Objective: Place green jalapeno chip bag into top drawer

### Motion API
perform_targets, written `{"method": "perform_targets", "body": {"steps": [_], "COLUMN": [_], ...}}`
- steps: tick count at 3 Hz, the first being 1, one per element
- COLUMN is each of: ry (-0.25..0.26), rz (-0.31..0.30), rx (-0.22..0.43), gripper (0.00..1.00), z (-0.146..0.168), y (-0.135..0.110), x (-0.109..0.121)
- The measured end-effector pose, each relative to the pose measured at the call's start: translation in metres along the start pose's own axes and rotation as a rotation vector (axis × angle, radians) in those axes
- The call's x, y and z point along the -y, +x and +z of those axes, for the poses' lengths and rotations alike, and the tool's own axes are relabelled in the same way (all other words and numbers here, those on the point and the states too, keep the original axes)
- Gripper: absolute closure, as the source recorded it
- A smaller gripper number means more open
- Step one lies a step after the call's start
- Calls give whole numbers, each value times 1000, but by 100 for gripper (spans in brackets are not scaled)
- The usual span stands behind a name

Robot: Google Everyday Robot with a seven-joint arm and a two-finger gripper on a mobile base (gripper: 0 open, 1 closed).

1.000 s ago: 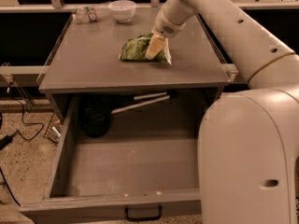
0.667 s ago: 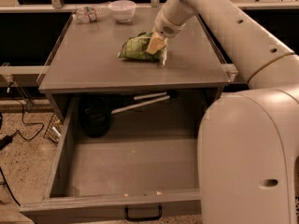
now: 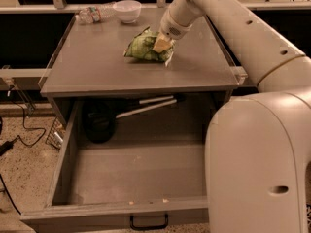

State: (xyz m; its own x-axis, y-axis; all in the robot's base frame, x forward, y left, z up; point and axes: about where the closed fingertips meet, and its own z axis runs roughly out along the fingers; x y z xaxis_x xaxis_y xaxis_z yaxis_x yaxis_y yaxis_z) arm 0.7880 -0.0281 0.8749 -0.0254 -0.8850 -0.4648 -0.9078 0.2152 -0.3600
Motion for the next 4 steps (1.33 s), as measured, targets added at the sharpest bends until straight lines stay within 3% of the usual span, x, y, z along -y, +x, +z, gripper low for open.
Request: {"method": "perform_targets", "body": {"steps": [1,3,4], "ry": [0,-19,-12], "rz": [0,79,241], "rx": [0,79,214], "gripper": [100,100,100], "z": [0,-3,-16], "y": [0,8,21], "x": [0,-3,-12]}}
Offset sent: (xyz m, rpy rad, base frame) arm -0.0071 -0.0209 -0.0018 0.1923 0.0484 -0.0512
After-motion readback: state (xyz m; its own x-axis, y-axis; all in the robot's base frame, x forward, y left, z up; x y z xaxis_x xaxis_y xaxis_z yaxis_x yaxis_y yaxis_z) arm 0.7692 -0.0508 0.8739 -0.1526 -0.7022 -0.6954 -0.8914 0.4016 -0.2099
